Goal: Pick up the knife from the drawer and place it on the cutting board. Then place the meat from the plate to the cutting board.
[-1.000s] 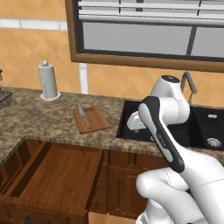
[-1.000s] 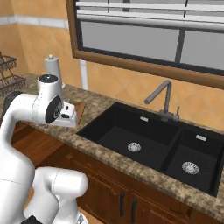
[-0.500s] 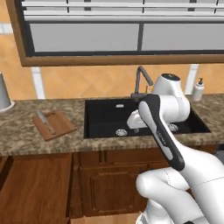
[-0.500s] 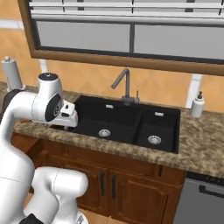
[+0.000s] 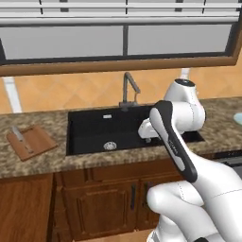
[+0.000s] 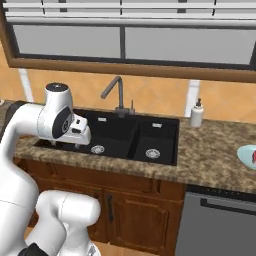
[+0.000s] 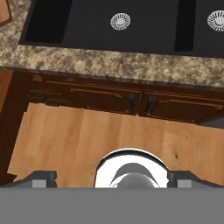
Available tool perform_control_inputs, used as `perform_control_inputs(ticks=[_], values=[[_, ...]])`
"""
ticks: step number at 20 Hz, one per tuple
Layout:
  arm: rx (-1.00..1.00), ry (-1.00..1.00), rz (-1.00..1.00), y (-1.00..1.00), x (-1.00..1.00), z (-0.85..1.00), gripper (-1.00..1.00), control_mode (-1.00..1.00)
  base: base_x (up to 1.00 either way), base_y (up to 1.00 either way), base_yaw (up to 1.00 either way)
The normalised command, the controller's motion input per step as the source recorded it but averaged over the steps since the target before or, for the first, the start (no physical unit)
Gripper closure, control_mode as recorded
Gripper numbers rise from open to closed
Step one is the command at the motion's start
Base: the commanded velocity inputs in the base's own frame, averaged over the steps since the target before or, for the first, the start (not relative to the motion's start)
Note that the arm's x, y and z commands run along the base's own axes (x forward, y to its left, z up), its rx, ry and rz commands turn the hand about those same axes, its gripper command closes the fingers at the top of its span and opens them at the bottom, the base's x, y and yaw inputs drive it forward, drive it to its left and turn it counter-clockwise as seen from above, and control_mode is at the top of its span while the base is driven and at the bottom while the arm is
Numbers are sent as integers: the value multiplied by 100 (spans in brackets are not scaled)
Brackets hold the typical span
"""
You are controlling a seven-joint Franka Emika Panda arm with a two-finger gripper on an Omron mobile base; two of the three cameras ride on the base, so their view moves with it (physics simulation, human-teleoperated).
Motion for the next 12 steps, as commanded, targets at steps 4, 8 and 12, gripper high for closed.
perform_control_inputs(ticks=[4,8,12], values=[[0,0,0,0,0,0,-100,100,7,-95,0],[0,0,0,0,0,0,-100,100,19,-100,0],[0,0,0,0,0,0,-100,100,22,-94,0]])
